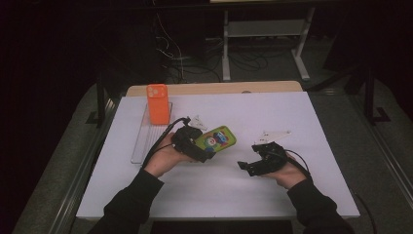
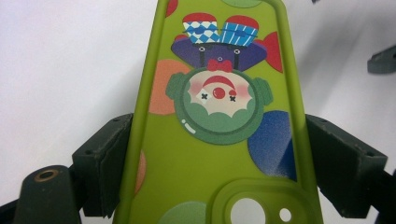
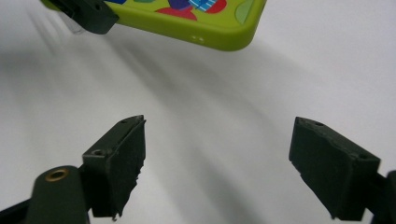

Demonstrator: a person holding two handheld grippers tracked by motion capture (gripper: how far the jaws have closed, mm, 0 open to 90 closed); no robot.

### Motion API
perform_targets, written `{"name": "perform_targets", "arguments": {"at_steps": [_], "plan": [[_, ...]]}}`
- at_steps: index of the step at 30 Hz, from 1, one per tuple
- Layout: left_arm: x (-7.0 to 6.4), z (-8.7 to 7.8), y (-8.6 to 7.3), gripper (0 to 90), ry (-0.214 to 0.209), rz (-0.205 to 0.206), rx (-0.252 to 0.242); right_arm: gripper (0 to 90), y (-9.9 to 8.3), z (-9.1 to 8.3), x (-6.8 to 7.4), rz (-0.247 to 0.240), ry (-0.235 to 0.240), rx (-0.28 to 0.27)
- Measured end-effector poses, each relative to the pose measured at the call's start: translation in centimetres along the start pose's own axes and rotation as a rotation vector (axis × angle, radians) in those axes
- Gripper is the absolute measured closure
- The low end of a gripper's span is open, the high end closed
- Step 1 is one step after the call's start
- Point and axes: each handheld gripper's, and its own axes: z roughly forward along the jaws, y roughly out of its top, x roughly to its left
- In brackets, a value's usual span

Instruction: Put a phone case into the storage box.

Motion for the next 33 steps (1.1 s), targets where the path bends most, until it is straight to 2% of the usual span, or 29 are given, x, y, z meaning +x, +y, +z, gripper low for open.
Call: {"name": "perform_targets", "arguments": {"at_steps": [1,2,3,5,6,9,10,12,13,17,19,26,27,29,33], "plan": [[0.0,0.1,-0.1,15.1,0.001,0.0,0.002,16.5,-0.1,0.3,0.0,-0.005,-0.001,-0.006],[-0.1,0.1,-0.1,15.1,0.004,-0.002,0.006,16.0,-0.1,0.5,0.2,0.014,-0.002,-0.003],[-0.2,0.2,-0.2,15.1,0.003,-0.007,0.005,15.5,-0.2,0.8,0.3,-0.005,-0.011,-0.012],[-0.2,0.3,-0.3,15.1,-0.003,-0.012,0.005,15.1,-0.2,1.2,0.5,-0.002,-0.021,-0.021],[-0.2,0.4,-0.3,15.1,-0.004,-0.012,0.006,14.7,-0.2,1.5,0.5,-0.02,-0.023,-0.024],[-0.4,0.8,-0.5,15.1,-0.013,-0.012,0.013,14.7,-0.1,1.9,0.5,-0.017,-0.021,-0.037],[-0.4,0.8,-0.5,15.1,-0.017,-0.009,0.016,14.7,-0.1,2.1,0.4,-0.045,-0.026,-0.041],[-0.5,1.0,-0.5,15.1,-0.022,-0.007,0.021,13.6,0.0,2.4,0.6,-0.054,-0.025,-0.042],[-0.5,1.0,-0.6,15.1,-0.021,-0.002,0.024,13.4,0.0,2.4,0.6,-0.075,-0.031,-0.047],[-0.6,1.0,-0.6,15.1,-0.024,0.004,0.032,12.7,0.0,2.4,0.9,-0.106,-0.059,-0.052],[-0.6,1.0,-0.6,15.1,-0.029,0.001,0.029,12.6,0.0,2.4,1.0,-0.15,-0.083,-0.057],[-0.6,1.0,-0.6,15.1,-0.032,0.015,0.034,9.4,-0.3,2.6,1.6,-0.248,-0.151,-0.065],[-0.5,1.0,-0.6,15.1,-0.032,0.016,0.034,9.3,-0.3,2.6,1.6,-0.28,-0.167,-0.066],[-0.5,1.0,-0.6,15.1,-0.036,0.019,0.037,8.9,-0.4,2.7,1.7,-0.306,-0.189,-0.066],[-0.6,1.1,-0.7,15.1,-0.034,0.018,0.033,8.7,-0.5,2.7,1.9,-0.395,-0.23,-0.06]]}}
